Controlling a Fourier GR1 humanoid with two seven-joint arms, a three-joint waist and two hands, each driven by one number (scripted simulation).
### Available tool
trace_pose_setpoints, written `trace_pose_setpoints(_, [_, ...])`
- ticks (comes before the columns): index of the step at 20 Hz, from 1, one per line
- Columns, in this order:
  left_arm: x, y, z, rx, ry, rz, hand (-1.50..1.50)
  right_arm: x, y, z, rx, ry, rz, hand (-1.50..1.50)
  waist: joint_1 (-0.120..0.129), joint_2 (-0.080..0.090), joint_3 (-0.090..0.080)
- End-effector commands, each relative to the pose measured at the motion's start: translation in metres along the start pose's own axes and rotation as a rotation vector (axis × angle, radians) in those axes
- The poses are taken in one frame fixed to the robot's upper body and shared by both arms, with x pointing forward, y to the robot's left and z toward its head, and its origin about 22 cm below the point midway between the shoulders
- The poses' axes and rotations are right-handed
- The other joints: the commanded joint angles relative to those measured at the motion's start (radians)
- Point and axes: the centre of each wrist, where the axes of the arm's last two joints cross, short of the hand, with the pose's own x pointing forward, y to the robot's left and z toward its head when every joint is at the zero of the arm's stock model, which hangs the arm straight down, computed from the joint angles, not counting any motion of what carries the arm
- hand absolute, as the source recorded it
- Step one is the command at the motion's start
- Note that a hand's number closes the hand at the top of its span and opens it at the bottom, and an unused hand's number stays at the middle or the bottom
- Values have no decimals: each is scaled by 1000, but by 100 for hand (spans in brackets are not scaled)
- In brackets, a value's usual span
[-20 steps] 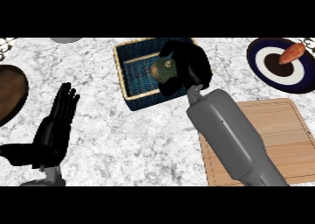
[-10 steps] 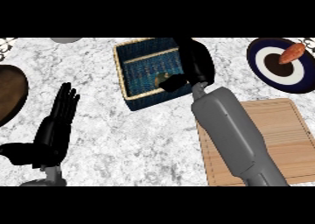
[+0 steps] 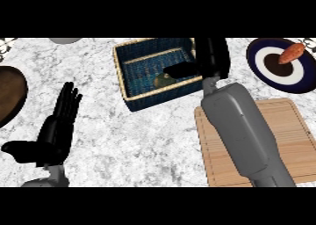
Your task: Pick the squash from the cutting board and place it in the basket
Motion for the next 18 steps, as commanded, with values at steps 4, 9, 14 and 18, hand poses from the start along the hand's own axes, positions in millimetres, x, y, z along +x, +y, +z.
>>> trace_pose_setpoints(4, [6, 1, -9, 1, 4, -13, 0, -7, -59, -3, -131, 59, -7, -150, -10, -1, 0])
trace_pose_setpoints(9, [4, -3, -7, 9, -3, 10, 0, -45, -110, 1, -224, 114, -147, -150, -12, -1, 1])
trace_pose_setpoints(14, [3, 10, 5, 7, -19, 5, 0, -53, -153, 8, -179, 76, -137, -150, -3, 0, 0])
trace_pose_setpoints(18, [-7, 6, 3, 7, -18, -9, 0, -54, -189, 21, -132, 21, -246, -150, -8, -1, 0])
